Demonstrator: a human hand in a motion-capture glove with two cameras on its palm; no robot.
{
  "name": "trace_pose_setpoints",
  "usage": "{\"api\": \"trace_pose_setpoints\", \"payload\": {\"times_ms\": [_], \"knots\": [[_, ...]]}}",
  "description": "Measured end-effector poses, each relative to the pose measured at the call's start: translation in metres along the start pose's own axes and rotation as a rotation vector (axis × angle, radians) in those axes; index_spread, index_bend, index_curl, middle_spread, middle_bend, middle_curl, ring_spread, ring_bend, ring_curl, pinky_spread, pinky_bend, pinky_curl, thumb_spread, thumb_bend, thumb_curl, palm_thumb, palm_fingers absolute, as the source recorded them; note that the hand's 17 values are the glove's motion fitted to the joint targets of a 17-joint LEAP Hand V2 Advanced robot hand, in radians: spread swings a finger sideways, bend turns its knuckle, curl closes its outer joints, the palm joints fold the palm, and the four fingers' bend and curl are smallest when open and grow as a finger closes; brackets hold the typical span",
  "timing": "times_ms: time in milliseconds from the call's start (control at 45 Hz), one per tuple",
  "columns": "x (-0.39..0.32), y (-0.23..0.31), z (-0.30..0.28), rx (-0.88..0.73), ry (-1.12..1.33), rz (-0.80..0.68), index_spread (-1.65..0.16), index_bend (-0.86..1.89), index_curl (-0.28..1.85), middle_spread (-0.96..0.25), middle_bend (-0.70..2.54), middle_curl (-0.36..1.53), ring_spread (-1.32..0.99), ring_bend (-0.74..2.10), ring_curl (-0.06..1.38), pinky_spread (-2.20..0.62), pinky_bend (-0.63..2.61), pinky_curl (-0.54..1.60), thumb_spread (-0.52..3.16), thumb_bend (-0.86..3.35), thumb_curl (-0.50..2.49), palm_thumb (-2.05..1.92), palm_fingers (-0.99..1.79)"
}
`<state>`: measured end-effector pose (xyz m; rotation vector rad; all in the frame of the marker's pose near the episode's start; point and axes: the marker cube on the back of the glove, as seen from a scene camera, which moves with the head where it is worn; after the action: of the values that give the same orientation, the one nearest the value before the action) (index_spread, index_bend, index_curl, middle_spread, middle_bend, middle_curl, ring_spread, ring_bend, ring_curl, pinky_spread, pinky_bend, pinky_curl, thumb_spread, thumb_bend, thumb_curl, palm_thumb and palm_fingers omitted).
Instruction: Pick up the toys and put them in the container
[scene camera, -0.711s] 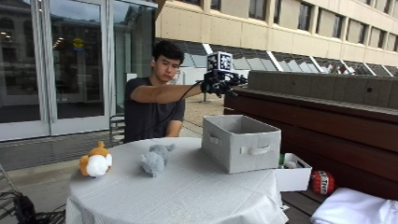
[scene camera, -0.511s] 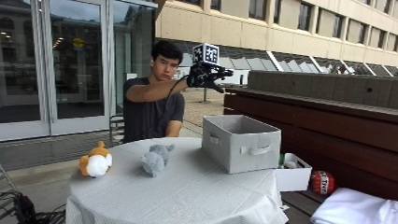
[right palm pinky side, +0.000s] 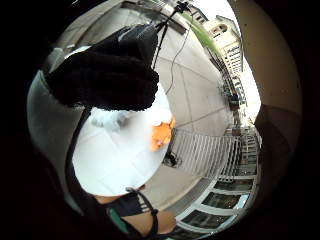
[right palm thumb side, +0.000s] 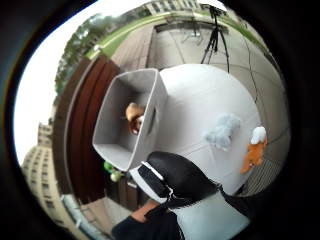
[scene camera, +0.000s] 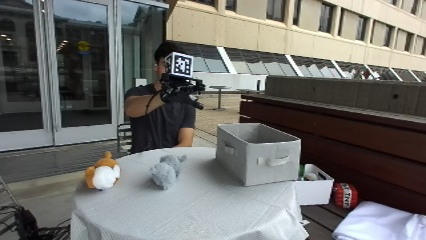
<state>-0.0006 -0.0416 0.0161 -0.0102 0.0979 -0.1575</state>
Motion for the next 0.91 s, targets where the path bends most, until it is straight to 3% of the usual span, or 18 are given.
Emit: {"api": "trace_pose_setpoints", "payload": {"times_ms": [511, 911], "knots": [[0.059, 0.000, 0.171, -0.207, -0.051, 0.041, -0.30, 0.07, 0.11, 0.04, 0.15, 0.30, 0.07, 0.41, 0.25, 0.07, 1.32, 0.37, 0.93, -0.06, 0.30, -0.05, -0.21], [0.055, 0.009, 0.249, -0.269, -0.046, 0.045, -0.30, 0.06, 0.09, 0.05, 0.15, 0.29, 0.06, 0.55, 0.30, 0.03, 1.43, 0.38, 1.00, 0.07, 0.34, 0.21, -0.10]]}}
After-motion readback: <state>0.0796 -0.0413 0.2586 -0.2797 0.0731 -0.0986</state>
